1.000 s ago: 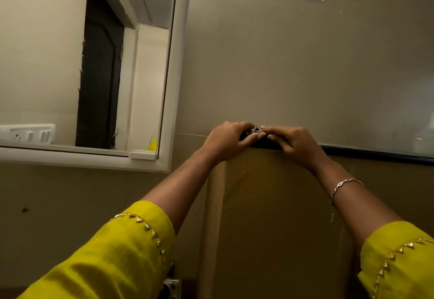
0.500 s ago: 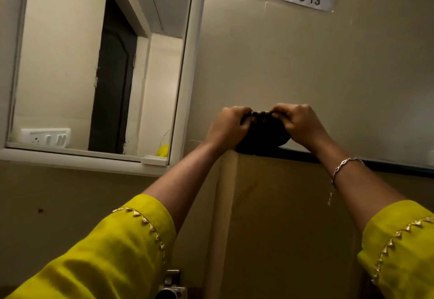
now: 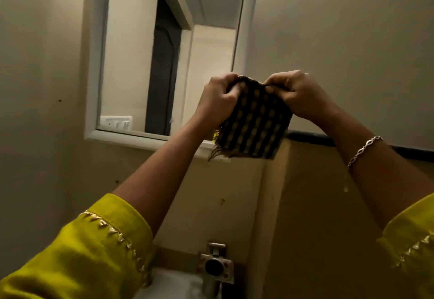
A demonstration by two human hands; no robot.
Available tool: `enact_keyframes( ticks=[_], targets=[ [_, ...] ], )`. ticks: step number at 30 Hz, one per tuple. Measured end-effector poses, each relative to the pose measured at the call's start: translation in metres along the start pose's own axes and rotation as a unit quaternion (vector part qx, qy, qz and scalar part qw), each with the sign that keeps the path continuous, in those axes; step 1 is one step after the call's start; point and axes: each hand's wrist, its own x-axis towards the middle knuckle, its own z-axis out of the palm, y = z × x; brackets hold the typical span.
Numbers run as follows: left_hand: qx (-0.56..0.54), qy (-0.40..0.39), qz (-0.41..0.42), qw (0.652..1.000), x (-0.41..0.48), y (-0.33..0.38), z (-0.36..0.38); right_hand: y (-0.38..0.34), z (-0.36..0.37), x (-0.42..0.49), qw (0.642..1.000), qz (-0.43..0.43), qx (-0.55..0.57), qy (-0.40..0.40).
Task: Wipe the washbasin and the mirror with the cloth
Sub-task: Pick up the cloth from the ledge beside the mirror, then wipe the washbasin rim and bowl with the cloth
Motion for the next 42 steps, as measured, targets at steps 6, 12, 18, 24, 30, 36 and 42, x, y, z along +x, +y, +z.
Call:
enact_keyframes(
  ticks=[6, 12, 18, 24, 30, 36, 42],
  targets=[
    [0.044, -0.061, -0.078, 0.994, -0.045, -0.023, -0.046, -0.018, 0.075, -0.021, 0.977, 0.041, 0.199, -0.066],
    [0.068, -0.105, -0.151, 0.981, -0.093, -0.044, -0.076, -0.037, 0.134, -0.057, 0.915, 0.11, 0.38, -0.081],
    [0.035, -0.097, -0.261, 0.96, -0.15, -0.066, -0.094, -0.049, 0.222, -0.137, 0.666, 0.302, 0.671, -0.126],
    [0.012, -0.061, -0.422, 0.904, -0.224, -0.115, -0.108, -0.096, 0.293, -0.204, 0.515, 0.422, 0.737, -0.114],
    [0.033, -0.042, -0.497, 0.866, -0.3, -0.162, -0.129, -0.13, 0.34, -0.237, 0.471, 0.536, 0.685, -0.145],
    [0.182, -0.054, -0.477, 0.858, -0.363, -0.202, -0.157, -0.146, 0.38, -0.257, 0.442, 0.604, 0.639, -0.178],
    [0.471, -0.19, -0.398, 0.764, -0.433, -0.234, -0.205, -0.156, 0.411, -0.27, 0.389, 0.666, 0.621, -0.14]
  ],
)
